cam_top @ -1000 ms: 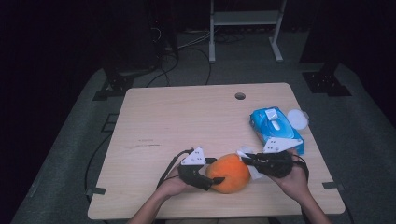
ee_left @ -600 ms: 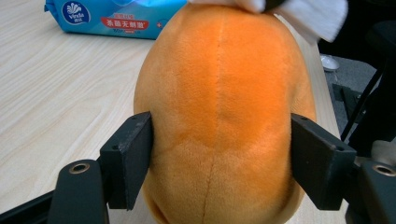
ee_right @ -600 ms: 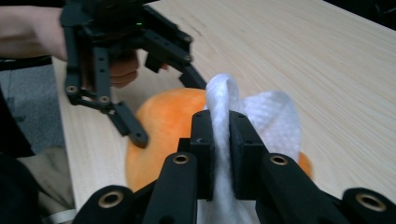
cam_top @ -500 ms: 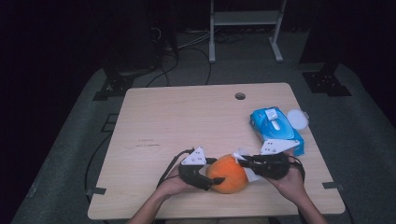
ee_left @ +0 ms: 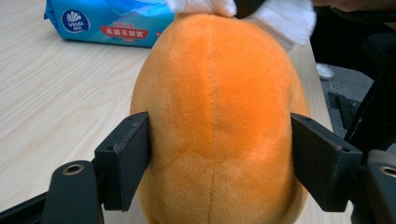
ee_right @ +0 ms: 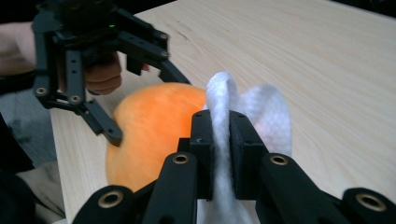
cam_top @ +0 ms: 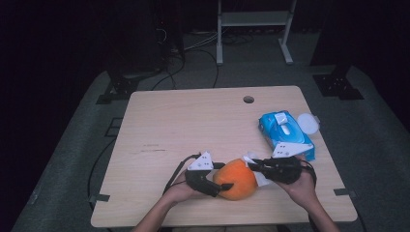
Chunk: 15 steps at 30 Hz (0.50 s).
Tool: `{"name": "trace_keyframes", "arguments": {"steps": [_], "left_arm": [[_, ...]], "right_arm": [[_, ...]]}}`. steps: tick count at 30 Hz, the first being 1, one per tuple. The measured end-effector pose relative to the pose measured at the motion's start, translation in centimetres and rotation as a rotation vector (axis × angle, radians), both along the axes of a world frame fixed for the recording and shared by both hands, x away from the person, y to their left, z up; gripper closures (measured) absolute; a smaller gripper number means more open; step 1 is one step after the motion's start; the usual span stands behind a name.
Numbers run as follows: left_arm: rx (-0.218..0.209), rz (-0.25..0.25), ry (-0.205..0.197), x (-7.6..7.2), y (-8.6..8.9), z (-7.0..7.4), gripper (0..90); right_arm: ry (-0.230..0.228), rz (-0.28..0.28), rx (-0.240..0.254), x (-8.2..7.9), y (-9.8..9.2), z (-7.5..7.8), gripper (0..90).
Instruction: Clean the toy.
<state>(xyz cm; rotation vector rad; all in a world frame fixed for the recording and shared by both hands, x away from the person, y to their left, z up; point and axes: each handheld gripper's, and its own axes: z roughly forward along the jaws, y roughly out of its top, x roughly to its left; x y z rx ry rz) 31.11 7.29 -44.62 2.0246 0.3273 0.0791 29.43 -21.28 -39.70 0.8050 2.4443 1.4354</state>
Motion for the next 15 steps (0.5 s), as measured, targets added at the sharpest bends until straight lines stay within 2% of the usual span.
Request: {"name": "trace_keyframes", "arguments": {"steps": [3,5,10,13,14,15], "left_arm": [[0.001,0.001,0.002,0.1,0.1,0.0,25.1],[-0.003,0.004,0.009,0.2,0.1,-0.1,25.1],[0.002,0.005,0.008,0.1,0.2,-0.1,25.1],[-0.002,0.013,0.015,0.2,0.4,-0.2,25.1],[-0.002,0.017,0.017,0.2,0.5,-0.2,25.1],[-0.008,0.023,0.023,0.3,0.6,-0.3,25.0]], "right_arm": [[0.033,-0.020,0.018,0.6,-1.0,-0.3,80.4],[0.023,-0.031,0.002,0.7,-1.1,-0.3,80.4],[0.033,-0.025,0.019,0.6,-1.1,-0.2,80.4],[0.029,0.016,0.038,0.0,-0.4,0.5,80.4],[0.029,0.016,0.038,0.0,-0.4,0.5,80.4],[0.014,0.041,0.029,-0.2,0.0,0.6,80.3]]}}
